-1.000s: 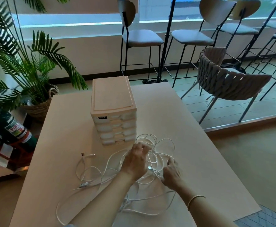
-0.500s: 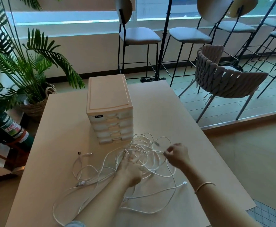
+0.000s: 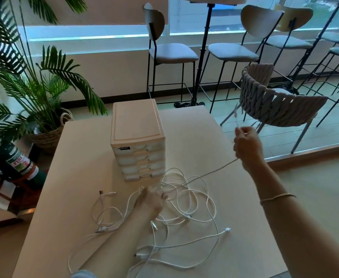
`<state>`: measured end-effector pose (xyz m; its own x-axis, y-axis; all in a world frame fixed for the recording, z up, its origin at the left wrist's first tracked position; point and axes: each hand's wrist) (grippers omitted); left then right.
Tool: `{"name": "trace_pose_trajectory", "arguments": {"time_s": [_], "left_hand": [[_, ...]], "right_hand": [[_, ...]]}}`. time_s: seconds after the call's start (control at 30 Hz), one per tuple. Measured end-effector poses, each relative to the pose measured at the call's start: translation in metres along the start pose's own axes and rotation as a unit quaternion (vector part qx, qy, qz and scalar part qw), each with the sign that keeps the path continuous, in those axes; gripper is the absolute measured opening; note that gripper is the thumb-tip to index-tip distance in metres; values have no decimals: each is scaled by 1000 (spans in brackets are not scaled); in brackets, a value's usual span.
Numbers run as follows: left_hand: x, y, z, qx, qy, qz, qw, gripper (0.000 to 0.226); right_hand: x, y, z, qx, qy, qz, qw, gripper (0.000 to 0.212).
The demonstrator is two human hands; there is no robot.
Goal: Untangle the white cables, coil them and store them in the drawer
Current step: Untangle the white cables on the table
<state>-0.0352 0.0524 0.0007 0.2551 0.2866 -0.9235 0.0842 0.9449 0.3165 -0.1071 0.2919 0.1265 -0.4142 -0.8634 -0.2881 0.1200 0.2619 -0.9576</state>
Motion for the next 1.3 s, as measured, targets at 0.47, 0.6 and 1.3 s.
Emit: {"name": "trace_pose_trajectory", "arguments": {"time_s": [0.47, 0.6, 1.3], "left_hand": [[-80, 29, -16, 111, 136, 107, 979, 25], [-98, 30, -11, 100, 136, 130, 977, 30], [-73, -26, 10, -75, 56, 148, 985, 25]], "right_hand": [[54, -20, 66, -52, -289, 114, 949, 19], [66, -14, 75, -11, -330, 123, 936, 32], [37, -43, 27, -212, -112, 201, 950, 24]]}}
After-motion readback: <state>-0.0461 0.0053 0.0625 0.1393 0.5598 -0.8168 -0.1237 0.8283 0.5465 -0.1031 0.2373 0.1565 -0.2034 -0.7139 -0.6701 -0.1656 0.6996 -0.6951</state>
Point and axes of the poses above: each hand's wrist, its own z-axis away from the middle knuckle, its own x-axis out of the palm, y = z × x, and after that the axes turned 1 degree about -z, right-handed
